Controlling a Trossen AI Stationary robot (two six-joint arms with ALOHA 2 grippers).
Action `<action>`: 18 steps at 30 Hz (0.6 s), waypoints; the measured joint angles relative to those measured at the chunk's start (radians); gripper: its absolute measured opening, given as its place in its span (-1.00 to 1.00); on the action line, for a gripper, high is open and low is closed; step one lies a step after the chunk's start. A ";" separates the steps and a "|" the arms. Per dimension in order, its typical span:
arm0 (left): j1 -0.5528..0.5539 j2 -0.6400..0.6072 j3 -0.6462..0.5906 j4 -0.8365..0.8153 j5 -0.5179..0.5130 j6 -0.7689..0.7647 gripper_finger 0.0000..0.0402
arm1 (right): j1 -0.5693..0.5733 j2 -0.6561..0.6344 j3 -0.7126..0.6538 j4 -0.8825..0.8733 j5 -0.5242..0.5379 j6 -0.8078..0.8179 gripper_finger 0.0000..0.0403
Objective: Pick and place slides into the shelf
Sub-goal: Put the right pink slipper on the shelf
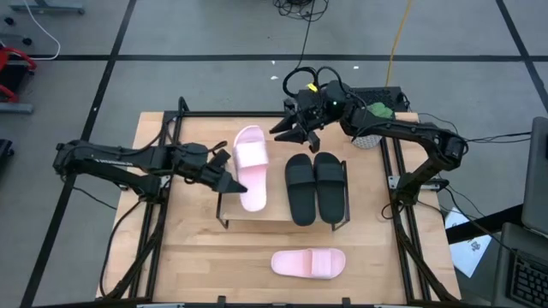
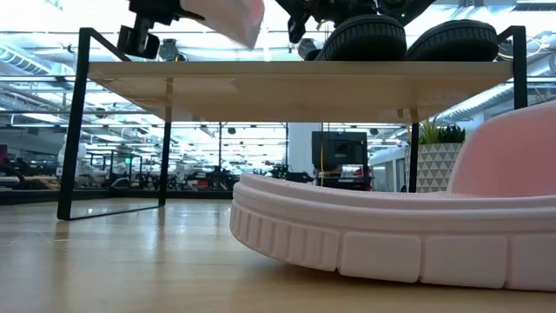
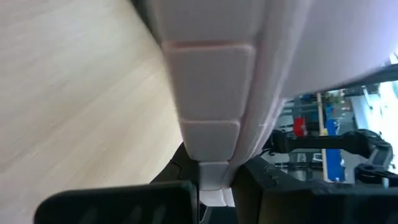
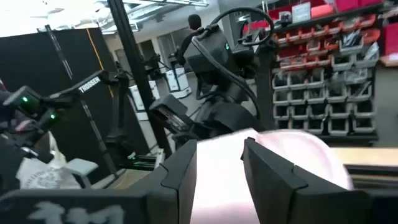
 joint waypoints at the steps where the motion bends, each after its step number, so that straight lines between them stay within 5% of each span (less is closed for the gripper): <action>1: 0.000 0.008 0.000 0.006 0.000 -0.001 -0.80 | 0.005 0.000 0.000 -0.008 0.000 0.006 -0.41; 13: -0.006 0.058 0.013 0.076 0.003 0.007 -0.80 | 0.034 0.001 0.003 -0.069 0.006 0.052 -0.41; 18: -0.006 0.068 0.059 0.004 0.001 0.035 -0.80 | 0.068 0.008 0.147 -0.083 0.005 0.035 -0.41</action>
